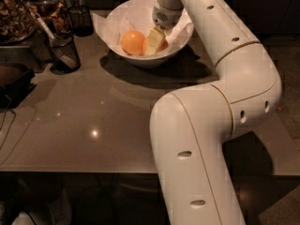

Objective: Pick orange from white bowl

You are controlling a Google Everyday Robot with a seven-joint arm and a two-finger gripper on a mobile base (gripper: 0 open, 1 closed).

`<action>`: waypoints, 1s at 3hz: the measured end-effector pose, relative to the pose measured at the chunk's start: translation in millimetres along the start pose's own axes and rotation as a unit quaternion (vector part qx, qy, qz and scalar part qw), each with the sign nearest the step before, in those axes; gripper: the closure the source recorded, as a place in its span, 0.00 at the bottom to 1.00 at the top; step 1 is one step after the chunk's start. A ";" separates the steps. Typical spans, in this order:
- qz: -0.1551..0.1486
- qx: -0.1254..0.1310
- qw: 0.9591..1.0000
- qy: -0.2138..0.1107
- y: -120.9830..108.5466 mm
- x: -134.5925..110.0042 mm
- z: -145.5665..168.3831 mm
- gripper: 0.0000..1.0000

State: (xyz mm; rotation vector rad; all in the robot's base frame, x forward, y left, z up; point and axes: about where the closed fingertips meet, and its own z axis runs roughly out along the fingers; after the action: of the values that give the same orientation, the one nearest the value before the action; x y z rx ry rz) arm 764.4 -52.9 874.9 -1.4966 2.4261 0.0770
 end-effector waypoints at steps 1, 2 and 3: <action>-0.009 -0.005 1.000 -0.001 3.4 -3.1 4.9 0.37; -0.020 -0.013 1.000 -0.005 10.2 -9.9 5.8 0.60; -0.028 -0.020 0.999 -0.014 15.2 -13.7 5.1 0.84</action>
Offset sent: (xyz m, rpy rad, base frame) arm -0.0312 0.0131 0.0012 -0.0114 0.0868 0.0852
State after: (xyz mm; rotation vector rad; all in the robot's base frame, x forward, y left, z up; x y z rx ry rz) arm 757.9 -33.0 872.1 -1.5693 2.3727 0.1330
